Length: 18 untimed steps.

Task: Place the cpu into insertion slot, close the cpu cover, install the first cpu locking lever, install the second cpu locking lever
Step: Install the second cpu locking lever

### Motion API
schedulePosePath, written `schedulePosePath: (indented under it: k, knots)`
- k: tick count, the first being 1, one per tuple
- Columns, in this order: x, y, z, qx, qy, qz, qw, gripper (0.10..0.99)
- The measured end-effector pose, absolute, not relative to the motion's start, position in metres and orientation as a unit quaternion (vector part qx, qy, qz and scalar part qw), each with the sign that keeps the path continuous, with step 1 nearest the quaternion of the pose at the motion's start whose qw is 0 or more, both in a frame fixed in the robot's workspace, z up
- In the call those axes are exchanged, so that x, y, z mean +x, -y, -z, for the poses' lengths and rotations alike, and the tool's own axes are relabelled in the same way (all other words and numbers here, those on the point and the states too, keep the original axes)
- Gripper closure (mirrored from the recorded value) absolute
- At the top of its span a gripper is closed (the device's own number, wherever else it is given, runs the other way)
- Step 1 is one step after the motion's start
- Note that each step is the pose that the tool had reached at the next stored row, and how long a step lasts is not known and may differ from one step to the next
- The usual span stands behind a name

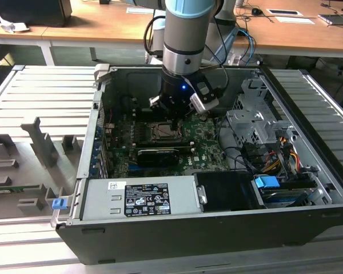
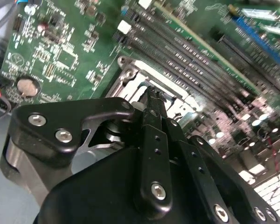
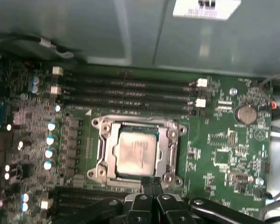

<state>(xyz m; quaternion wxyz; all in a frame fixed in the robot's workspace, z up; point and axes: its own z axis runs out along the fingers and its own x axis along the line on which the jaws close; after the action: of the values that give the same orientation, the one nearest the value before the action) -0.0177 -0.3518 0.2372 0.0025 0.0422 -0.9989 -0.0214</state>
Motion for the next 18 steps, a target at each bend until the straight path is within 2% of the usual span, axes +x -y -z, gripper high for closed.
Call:
schedulePosePath:
  k: [3,9,18]
  knots:
    - [-0.017,0.362,-0.236,0.042,0.999,0.026,0.005,0.98]
    - [-0.019,0.371,-0.234,0.043,0.997,0.058,0.005,0.98]
    - [-0.042,0.379,-0.232,0.043,0.997,0.06,0.005,0.98]
